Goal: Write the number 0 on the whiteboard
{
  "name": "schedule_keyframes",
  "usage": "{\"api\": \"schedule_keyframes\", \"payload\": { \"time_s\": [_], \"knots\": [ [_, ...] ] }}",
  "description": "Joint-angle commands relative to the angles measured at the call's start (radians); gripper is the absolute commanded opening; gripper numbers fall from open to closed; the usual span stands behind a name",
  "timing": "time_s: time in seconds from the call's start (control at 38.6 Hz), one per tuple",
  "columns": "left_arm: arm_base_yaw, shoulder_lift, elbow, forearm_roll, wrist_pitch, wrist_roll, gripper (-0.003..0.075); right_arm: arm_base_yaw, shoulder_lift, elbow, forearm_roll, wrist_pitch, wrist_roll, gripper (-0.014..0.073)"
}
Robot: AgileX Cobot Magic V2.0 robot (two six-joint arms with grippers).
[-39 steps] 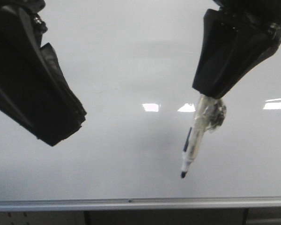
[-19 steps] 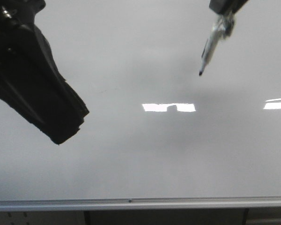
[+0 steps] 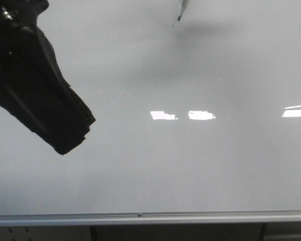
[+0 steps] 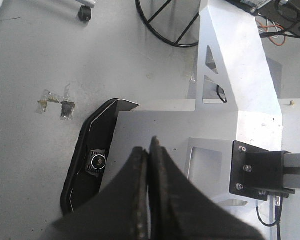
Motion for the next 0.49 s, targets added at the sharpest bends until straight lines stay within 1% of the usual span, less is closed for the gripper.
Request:
{"api": "schedule_keyframes", "payload": {
  "time_s": [0.0, 0.18, 0.47],
  "knots": [
    [-0.008, -0.031, -0.031, -0.059, 0.046, 0.001, -0.0020, -0.006, -0.031, -0.039, -0.011, -0.086, 0.005, -0.0058],
    [-0.008, -0.031, -0.031, -0.059, 0.046, 0.001, -0.0020, -0.006, -0.014, -0.037, -0.011, -0.138, 0.005, -0.0058],
    [-0.008, -0.031, -0.031, -0.059, 0.046, 0.001, -0.0020, -0.006, 0.048, -0.036, -0.011, -0.122, 0.005, -0.0058]
  ]
}}
